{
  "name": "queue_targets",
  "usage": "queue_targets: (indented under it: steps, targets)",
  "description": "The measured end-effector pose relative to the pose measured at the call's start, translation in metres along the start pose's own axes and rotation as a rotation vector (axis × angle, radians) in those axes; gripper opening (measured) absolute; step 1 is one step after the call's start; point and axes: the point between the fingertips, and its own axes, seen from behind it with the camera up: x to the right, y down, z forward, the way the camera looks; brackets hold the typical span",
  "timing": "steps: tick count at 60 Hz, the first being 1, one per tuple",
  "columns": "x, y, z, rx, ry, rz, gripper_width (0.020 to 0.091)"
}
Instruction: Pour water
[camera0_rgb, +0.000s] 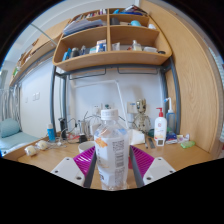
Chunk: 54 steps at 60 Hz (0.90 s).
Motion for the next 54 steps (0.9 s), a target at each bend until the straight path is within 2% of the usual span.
queue_targets:
  steps: [3, 10, 19, 34, 41, 54]
  targets:
    - [0.0, 0.002, 0.005, 0.0, -0.003, 0.002, 0.0541]
    - [-0.001, -0.001, 0.008, 0.026, 0.009, -0.035, 0.0503]
    - [-0.005, -0.002, 0.008, 0.04, -0.004, -0.064, 0.0383]
    - [-0.007, -0.005, 0.01, 0.076, 0.014, -0.092, 0.0383]
    - [-0.008, -0.009, 0.011, 0.07, 0.016, -0.15, 0.0384]
    - [0.027, -0.041, 0.035, 0.077, 0.084, -0.688, 0.0387]
